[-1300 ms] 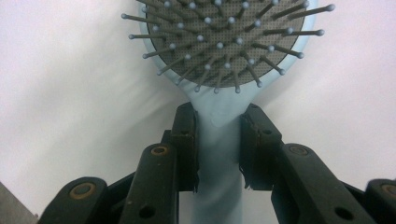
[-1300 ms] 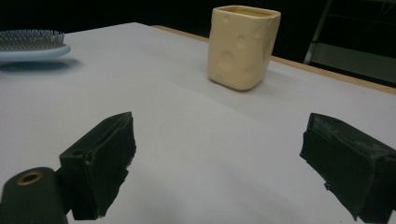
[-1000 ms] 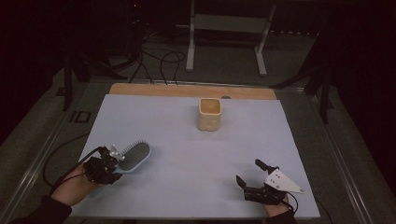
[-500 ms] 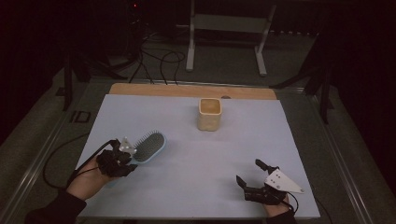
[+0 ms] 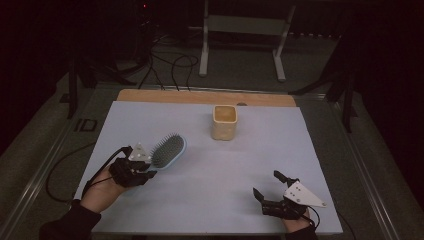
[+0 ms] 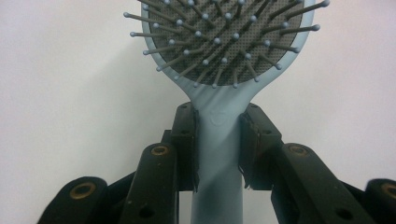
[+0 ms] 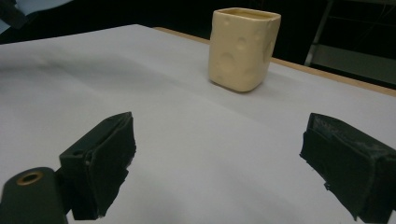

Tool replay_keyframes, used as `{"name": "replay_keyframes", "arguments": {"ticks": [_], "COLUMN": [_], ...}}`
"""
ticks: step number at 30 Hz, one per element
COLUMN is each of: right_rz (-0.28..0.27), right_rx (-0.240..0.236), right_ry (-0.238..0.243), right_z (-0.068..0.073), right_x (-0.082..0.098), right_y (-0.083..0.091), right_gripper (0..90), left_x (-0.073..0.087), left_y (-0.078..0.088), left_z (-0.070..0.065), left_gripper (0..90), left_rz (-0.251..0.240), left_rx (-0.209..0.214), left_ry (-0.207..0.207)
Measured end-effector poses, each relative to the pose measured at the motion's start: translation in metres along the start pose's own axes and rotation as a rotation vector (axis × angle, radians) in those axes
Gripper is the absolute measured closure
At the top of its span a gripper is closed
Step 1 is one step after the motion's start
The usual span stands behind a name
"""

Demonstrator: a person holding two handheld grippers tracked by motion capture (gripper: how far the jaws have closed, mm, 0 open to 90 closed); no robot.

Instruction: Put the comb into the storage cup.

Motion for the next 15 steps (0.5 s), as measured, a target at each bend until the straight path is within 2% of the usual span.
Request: {"name": "replay_keyframes", "arguments": {"ticks": [8, 15], "right_rz": [0.001, 0.002], "right_rx": [0.000, -0.004], "right_ry": [0.006, 0.005], "right_z": [0.000, 0.001], "right_x": [0.000, 0.000], "right_y": [0.000, -0.001], "right_gripper": [9.4, 9.4], "left_x": [-0.009, -0.018], "left_y": [0.002, 0.002], "left_z": [-0.003, -0.006], "left_gripper": [70.4, 70.4], "left_rz": [-0.077, -0.132], "left_rx": [-0.001, 0.026], "left_ry": [0.005, 0.000]}}
Point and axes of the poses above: each handheld gripper's, and its own axes: y roughly backward along the jaws, x roughly out of its underside, z roughly to its left, the point moved 1 cm from there along -y, roughly forward along the jaws, and after that the axes turned 3 degrees about z, right-handed, at the moved point
